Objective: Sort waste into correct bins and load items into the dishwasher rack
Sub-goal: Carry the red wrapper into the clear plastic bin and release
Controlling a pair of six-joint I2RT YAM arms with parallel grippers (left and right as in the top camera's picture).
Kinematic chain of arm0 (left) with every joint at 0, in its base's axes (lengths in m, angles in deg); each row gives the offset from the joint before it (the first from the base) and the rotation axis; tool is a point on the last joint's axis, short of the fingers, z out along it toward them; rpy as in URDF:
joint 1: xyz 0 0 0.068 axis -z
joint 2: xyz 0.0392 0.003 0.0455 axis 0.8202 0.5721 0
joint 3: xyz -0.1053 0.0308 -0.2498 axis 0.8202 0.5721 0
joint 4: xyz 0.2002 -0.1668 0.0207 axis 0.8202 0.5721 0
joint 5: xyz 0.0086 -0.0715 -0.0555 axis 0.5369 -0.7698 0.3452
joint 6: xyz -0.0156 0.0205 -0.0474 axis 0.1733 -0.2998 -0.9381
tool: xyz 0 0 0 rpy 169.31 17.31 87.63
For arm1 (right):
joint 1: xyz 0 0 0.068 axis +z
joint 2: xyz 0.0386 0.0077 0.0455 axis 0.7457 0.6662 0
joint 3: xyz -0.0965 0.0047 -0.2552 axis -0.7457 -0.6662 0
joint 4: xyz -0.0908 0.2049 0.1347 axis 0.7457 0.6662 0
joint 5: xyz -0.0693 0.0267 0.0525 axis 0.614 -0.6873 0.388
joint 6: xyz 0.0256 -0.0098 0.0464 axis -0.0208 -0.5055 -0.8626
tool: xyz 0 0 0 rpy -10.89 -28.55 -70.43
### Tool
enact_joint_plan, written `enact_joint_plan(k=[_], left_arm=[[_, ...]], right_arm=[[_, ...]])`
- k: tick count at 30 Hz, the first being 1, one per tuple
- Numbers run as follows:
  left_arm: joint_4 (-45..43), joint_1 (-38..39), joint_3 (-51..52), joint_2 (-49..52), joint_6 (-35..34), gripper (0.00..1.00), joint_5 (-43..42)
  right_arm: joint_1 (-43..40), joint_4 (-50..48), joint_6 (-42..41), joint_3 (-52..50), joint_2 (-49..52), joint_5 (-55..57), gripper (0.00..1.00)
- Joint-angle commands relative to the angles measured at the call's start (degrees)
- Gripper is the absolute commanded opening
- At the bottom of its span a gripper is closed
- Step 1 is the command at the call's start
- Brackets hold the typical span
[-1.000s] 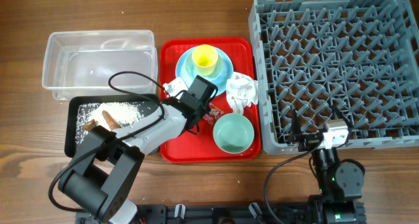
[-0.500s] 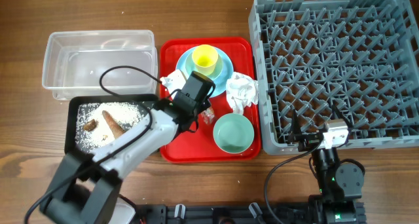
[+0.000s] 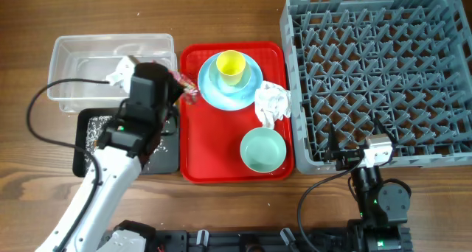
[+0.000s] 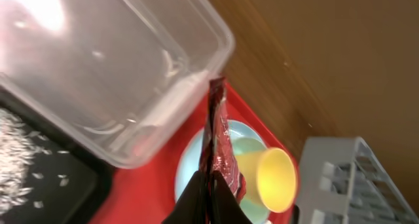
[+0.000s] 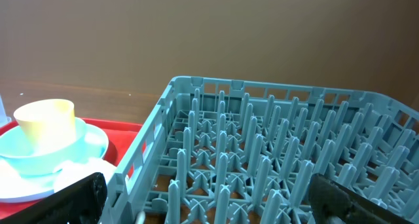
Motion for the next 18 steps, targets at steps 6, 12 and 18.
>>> enact_joint_plan(k=[6, 12, 18], left_arm=[[14.8, -11.5, -0.5, -5.1, 0.9, 0.04, 0.5], [24.3, -14.9, 0.2, -3.9, 0.9, 0.04, 3.4], [11.2, -14.9, 0.2, -4.0, 0.9, 0.04, 1.7]], right_arm=[[-0.1, -0.2, 0.3, -0.1, -0.3, 0.3, 1.00], [-0.1, -0.2, 0.3, -0.1, -0.3, 0.3, 1.00], [-0.1, -0.2, 0.3, -0.1, -0.3, 0.3, 1.00]])
